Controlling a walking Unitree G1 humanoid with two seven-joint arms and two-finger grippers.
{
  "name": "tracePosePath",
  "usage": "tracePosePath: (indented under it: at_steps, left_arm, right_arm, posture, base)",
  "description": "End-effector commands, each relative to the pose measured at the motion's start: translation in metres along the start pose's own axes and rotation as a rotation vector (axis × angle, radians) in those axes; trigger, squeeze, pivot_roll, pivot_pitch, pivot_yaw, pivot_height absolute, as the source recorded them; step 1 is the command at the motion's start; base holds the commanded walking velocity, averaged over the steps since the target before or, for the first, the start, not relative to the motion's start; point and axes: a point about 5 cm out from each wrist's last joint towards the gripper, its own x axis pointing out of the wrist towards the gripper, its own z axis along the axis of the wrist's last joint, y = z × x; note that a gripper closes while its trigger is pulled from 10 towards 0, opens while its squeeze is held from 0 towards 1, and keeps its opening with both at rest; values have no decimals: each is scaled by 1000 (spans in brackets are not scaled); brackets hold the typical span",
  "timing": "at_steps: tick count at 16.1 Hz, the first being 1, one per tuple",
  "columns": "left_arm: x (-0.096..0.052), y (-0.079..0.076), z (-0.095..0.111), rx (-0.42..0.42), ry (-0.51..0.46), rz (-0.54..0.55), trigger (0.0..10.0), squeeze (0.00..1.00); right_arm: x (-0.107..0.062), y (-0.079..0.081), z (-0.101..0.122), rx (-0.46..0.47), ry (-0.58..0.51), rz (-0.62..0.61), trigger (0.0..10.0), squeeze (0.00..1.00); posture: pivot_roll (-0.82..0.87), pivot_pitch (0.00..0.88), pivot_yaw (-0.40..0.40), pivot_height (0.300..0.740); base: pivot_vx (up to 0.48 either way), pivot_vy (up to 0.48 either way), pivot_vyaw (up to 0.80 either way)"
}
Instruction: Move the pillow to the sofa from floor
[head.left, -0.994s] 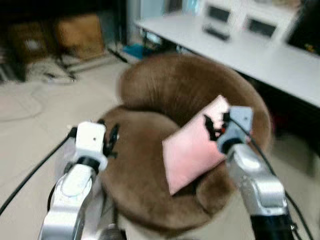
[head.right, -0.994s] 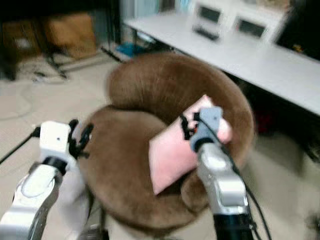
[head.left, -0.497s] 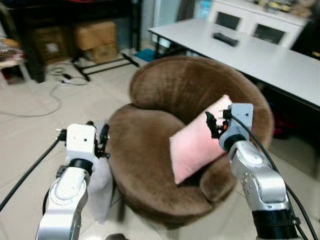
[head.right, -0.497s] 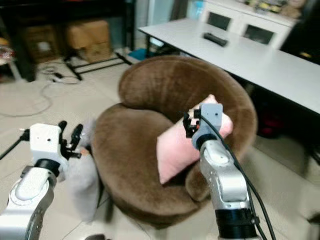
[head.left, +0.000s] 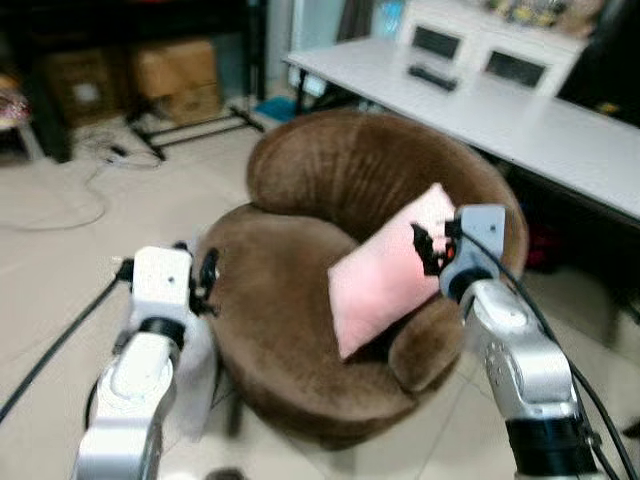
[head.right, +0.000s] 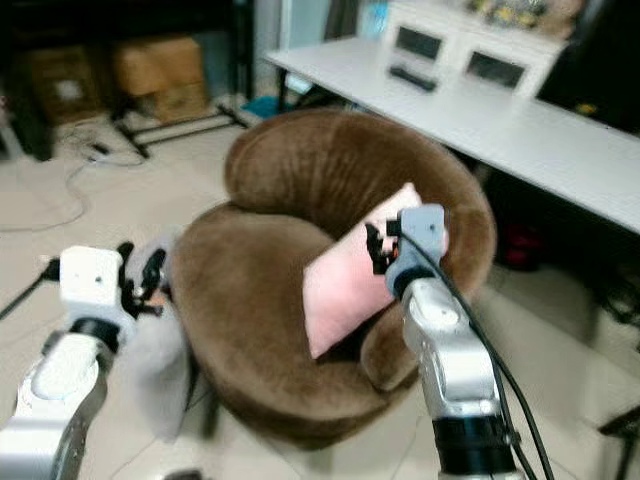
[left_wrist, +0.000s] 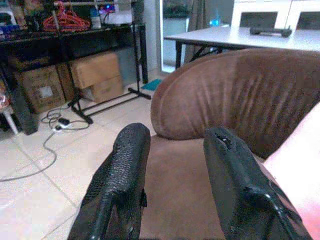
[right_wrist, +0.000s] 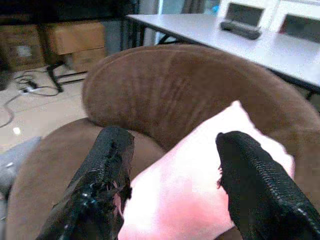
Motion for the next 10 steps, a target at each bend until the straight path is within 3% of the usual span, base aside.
tracePosePath:
  at_steps: [1, 10]
  left_arm:
    - [2, -4, 1, 2, -2, -14, 10000, 0]
    - [2, -5, 0, 0, 3, -20, 10000, 0]
  right_arm:
    - [1, -3, 2, -18, -3, -3, 10000, 0]
    - [0, -2, 0, -48, 8, 8, 10000, 0]
  posture:
    - [94, 0, -101, 740]
    - [87, 0, -97, 740]
  base:
    - [0, 255, 0]
    - [0, 264, 0]
